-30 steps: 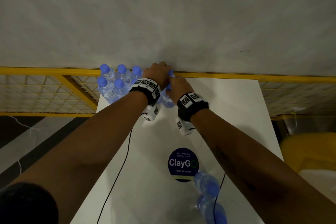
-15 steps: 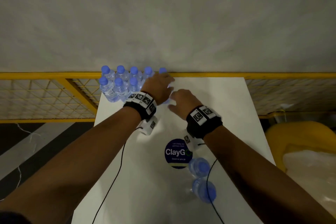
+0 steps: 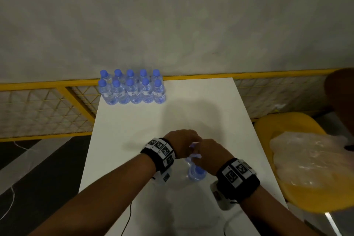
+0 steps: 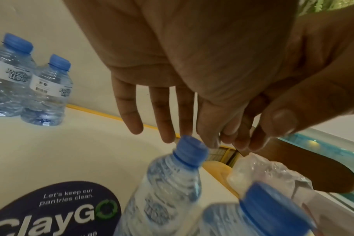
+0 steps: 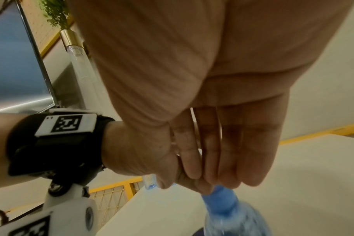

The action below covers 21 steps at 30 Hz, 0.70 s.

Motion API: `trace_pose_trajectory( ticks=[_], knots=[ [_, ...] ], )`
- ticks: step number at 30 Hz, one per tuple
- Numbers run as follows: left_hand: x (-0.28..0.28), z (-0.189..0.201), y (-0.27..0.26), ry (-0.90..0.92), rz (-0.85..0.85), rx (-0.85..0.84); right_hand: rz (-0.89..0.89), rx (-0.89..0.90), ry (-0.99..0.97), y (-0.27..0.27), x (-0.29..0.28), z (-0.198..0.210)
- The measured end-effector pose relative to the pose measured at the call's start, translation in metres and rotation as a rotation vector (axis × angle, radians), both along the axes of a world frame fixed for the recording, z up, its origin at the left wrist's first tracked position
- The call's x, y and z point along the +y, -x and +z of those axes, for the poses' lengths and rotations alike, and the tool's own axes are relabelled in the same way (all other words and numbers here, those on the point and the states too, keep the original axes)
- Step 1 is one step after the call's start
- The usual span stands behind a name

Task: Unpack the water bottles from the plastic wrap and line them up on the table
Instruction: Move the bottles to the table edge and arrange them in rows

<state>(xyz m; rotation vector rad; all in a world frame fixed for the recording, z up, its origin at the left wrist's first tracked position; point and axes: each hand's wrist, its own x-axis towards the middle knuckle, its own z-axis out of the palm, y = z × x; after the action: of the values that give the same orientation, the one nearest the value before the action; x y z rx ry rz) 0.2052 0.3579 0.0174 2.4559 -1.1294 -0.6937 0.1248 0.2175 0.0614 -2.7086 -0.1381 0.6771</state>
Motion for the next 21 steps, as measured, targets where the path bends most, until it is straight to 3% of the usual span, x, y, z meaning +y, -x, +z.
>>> trace_pose_trajectory(
  ticks=[3, 6, 16, 21],
  knots=[
    [-0.011, -0.005, 0.018, -0.076, -0.080, -0.113, -0.021, 0.027, -0.005, 0.027, -0.002, -0.018],
    [-0.016, -0.012, 0.030, -0.144, -0.047, -0.215, -0.031, -0.018, 0.011, 0.046, -0.002, -0.030],
    [-0.018, -0.030, 0.043, -0.145, 0.091, -0.289, -0.028, -0.154, 0.059, 0.065, -0.003, -0.045],
    [-0.014, -0.017, 0.003, -0.122, 0.222, -0.235, -0.039, -0.145, 0.008, 0.063, -0.004, -0.047]
  ],
)
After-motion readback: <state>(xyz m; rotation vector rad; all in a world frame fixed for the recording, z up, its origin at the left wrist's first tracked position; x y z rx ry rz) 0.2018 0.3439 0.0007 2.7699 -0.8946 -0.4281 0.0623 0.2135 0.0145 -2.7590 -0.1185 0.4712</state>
